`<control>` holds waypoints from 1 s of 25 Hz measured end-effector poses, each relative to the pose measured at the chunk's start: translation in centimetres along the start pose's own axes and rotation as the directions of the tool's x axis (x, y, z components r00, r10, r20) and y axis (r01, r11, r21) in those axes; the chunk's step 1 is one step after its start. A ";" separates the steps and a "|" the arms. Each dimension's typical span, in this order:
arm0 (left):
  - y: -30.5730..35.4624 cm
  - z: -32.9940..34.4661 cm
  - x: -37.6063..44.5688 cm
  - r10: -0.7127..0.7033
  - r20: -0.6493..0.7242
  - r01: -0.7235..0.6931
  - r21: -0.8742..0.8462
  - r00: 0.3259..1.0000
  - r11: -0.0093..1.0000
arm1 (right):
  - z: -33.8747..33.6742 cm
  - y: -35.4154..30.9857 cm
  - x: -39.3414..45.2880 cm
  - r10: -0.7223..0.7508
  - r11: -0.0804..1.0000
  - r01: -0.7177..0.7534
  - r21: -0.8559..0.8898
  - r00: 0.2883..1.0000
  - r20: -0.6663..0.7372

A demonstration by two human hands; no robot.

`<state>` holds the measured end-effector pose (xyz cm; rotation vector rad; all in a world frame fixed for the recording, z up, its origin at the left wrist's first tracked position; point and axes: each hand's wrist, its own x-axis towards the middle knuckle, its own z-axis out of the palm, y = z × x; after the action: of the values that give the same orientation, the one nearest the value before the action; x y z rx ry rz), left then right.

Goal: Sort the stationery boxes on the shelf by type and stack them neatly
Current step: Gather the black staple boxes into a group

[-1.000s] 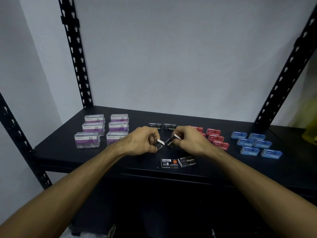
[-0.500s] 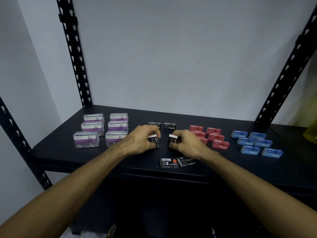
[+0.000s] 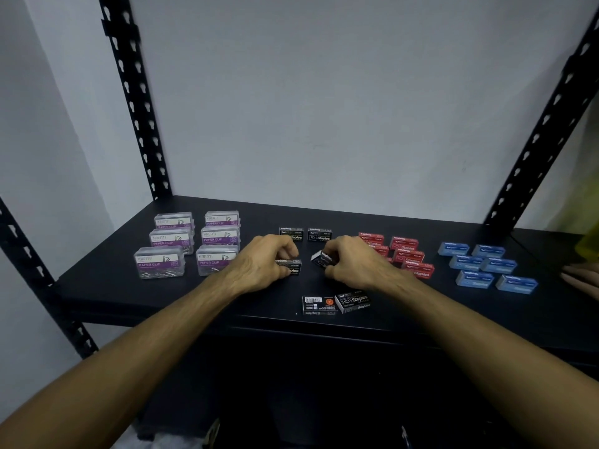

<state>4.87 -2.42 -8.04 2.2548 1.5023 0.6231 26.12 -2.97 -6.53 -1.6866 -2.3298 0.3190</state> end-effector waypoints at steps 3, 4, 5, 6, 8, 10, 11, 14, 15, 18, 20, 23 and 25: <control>0.0 0.1 0.2 0.007 0.007 -0.007 0.048 1.000 0.999 | 0.4 0.1 0.3 -0.003 1.000 0.003 0.026 1.000 -0.013; 0.1 0.2 0.4 0.008 0.005 -0.008 0.067 1.000 0.998 | 0.5 0.1 0.4 -0.003 1.000 0.003 0.025 1.000 -0.019; 0.1 0.2 0.6 0.010 0.004 -0.010 0.085 1.000 0.996 | 0.7 0.2 0.5 -0.002 1.000 0.002 0.021 1.000 -0.025; 0.1 0.3 0.8 0.012 0.001 -0.012 0.103 1.000 0.995 | 0.8 0.2 0.6 -0.001 1.000 0.001 0.013 0.999 -0.034; 0.2 0.4 1.2 0.022 -0.014 -0.020 0.137 1.000 0.990 | 0.8 0.1 0.8 -0.002 1.000 0.001 -0.011 0.999 -0.053; 0.2 0.6 1.7 0.025 -0.037 -0.018 0.164 0.999 0.986 | 0.8 0.0 1.0 -0.001 0.999 -0.001 -0.037 0.998 -0.063; 0.2 0.7 2.0 0.022 -0.046 -0.014 0.173 0.999 0.985 | 0.7 0.0 1.2 -0.001 0.999 -0.002 -0.047 0.998 -0.066; 0.1 0.9 2.8 0.000 -0.072 0.014 0.188 0.997 0.982 | 0.6 -0.2 1.7 -0.009 0.996 0.002 -0.090 0.997 -0.075; 0.0 1.0 3.0 -0.009 -0.084 0.025 0.187 0.996 0.982 | 0.6 -0.3 2.0 -0.008 0.994 0.000 -0.106 0.997 -0.073; 0.0 1.4 3.7 -0.014 -0.098 0.032 0.188 0.995 0.982 | 0.4 -0.4 2.6 0.006 0.988 -0.016 -0.153 0.998 -0.067; -0.1 1.5 4.1 -0.006 -0.103 0.025 0.189 0.995 0.982 | 0.3 -0.3 3.1 0.007 0.984 -0.019 -0.175 0.998 -0.067; -0.4 1.8 4.7 0.014 -0.115 0.010 0.200 0.993 0.980 | 0.2 -0.2 3.5 -0.005 0.983 -0.007 -0.184 0.998 -0.063; -0.6 2.0 5.0 0.025 -0.113 0.000 0.217 0.993 0.976 | 0.3 0.0 3.6 -0.013 0.983 0.000 -0.182 0.998 -0.067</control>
<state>7.20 2.36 -9.22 2.4283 1.6858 0.6309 24.90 0.46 -6.53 -1.7409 -2.3767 0.0472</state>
